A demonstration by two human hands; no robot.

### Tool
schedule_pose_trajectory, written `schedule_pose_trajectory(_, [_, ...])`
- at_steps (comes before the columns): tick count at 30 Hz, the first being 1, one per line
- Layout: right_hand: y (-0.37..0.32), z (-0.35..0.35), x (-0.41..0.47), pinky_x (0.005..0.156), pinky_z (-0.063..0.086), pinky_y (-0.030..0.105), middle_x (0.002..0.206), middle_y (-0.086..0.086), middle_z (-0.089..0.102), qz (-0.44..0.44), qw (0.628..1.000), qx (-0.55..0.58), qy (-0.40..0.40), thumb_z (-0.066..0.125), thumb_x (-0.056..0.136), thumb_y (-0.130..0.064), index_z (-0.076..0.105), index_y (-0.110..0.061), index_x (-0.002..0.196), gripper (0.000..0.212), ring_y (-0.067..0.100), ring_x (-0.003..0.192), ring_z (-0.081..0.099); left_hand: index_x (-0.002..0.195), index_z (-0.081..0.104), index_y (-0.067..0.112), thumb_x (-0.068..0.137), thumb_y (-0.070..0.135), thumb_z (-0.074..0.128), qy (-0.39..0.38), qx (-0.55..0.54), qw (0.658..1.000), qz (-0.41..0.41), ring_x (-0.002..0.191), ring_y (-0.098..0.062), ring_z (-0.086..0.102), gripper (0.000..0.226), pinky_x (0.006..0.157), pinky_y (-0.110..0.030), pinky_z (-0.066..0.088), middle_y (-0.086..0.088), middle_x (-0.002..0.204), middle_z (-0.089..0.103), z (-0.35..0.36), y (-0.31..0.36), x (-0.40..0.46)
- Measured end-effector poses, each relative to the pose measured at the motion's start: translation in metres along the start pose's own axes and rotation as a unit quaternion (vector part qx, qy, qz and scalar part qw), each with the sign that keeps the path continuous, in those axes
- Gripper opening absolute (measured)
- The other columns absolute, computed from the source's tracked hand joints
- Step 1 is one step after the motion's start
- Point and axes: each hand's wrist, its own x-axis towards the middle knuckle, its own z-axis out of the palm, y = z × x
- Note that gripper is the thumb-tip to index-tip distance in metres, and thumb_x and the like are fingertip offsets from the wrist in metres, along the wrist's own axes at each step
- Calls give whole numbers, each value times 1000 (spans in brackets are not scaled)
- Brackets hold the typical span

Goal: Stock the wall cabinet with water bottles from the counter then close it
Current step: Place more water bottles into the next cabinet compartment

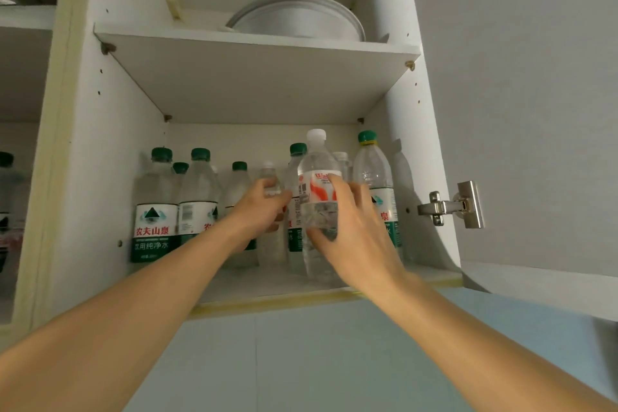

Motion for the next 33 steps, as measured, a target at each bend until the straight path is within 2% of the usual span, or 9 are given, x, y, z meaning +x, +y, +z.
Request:
schedule_pose_trajectory(3, [2, 2, -3, 89, 55, 35, 138, 4, 41, 1, 1000, 10, 3, 76, 87, -27, 28, -33, 149, 78, 24, 119, 50, 147, 38, 25, 99, 41, 60, -13, -38, 999, -14, 98, -17, 69, 55, 73, -30, 56, 0, 112, 66, 1, -5, 4])
schedule_pose_trajectory(10, [4, 9, -7, 100, 52, 40, 148, 5, 35, -5, 1000, 3, 3, 76, 87, -29, 20, -29, 157, 90, 28, 133, 41, 138, 45, 30, 91, 36, 70, -63, -54, 996, -19, 108, -21, 65, 53, 79, -36, 58, 0, 121, 63, 10, -10, 12])
schedule_pose_trajectory(13, [5, 10, -8, 103, 48, 39, 151, 6, 34, 4, 1000, 15, -6, 76, 88, -33, 15, -30, 158, 93, 26, 136, 40, 123, 57, 31, 90, 28, 73, -97, -83, 991, -36, 102, -23, 72, 37, 79, -40, 62, 0, 117, 70, 5, -15, 13])
schedule_pose_trajectory(16, [4, 10, -8, 105, 49, 41, 152, 7, 35, 8, 1000, 26, -9, 75, 90, -29, 14, -30, 158, 92, 27, 137, 41, 120, 62, 27, 90, 22, 74, -121, -112, 985, -46, 99, -26, 75, 32, 80, -45, 62, 1, 112, 74, -1, -20, 13])
schedule_pose_trajectory(22, [5, 9, -12, 107, 46, 44, 151, 7, 34, 19, 999, 39, 9, 72, 90, -18, 16, -28, 158, 88, 29, 136, 40, 116, 63, 24, 92, 18, 71, -107, -121, 986, -51, 90, -22, 76, 25, 73, -41, 62, 1, 105, 75, 1, -19, 10])
schedule_pose_trajectory(28, [7, 9, -15, 112, 38, 46, 153, 10, 27, 51, 998, 2, 42, 67, 92, -16, 13, -24, 159, 86, 34, 140, 27, 126, 60, 25, 90, 23, 74, -119, -98, 987, -53, 98, -20, 75, 38, 79, -39, 62, -2, 119, 71, 2, -20, 10])
schedule_pose_trajectory(31, [7, 8, -15, 112, 39, 47, 154, 10, 26, 59, 998, 7, 34, 67, 93, -16, 12, -26, 159, 87, 34, 141, 27, 123, 60, 29, 85, 26, 79, -99, -59, 993, -37, 102, -18, 73, 43, 81, -35, 61, 2, 120, 71, 5, -19, 10])
schedule_pose_trajectory(33, [6, 8, -15, 112, 40, 47, 153, 9, 26, 59, 998, 8, 31, 67, 92, -16, 11, -26, 159, 88, 34, 141, 27, 117, 61, 30, 85, 27, 79, -88, -43, 995, -27, 99, -15, 73, 38, 76, -31, 61, 4, 115, 72, 6, -17, 9])
